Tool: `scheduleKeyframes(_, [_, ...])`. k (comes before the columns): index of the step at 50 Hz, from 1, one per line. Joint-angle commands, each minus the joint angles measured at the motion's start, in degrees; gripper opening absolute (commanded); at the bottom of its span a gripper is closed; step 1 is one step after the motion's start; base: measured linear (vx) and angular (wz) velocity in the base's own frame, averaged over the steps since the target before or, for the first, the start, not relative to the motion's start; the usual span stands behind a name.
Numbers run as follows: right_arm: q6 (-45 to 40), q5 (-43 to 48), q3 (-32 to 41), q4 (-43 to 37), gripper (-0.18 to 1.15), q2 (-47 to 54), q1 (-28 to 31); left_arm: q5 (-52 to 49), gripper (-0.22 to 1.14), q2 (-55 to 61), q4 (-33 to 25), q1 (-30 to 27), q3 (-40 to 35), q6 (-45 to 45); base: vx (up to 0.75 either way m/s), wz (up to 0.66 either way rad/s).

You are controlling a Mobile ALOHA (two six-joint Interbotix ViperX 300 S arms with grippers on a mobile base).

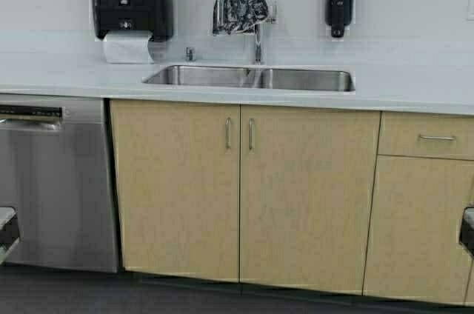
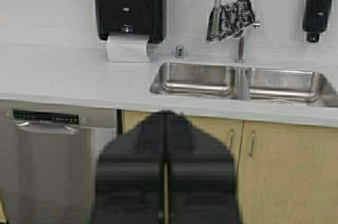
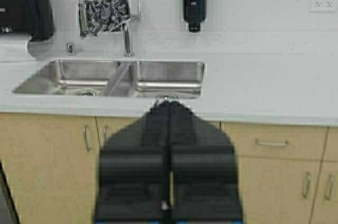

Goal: Get the cloth and wipe up the spill under the wine glass

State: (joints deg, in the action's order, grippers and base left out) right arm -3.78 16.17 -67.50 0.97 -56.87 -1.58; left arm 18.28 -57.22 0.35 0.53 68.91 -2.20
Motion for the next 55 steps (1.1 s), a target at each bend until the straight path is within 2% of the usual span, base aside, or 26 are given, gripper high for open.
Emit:
scheduleKeyframes(1, [-0.09, 0.26, 1.32, 0.09, 0.05, 0.26, 0.09, 0.97, 0.03, 0.79, 0.18, 0.0, -0.18, 0.0, 0.35, 0.03])
scheduleKeyframes(55, [-0.09, 0.35, 1.05, 0.18, 0.05, 0.44, 0.18, 3.43, 0.03, 1.41, 0.18, 0.0, 1.14, -3.34, 0.36, 0.02])
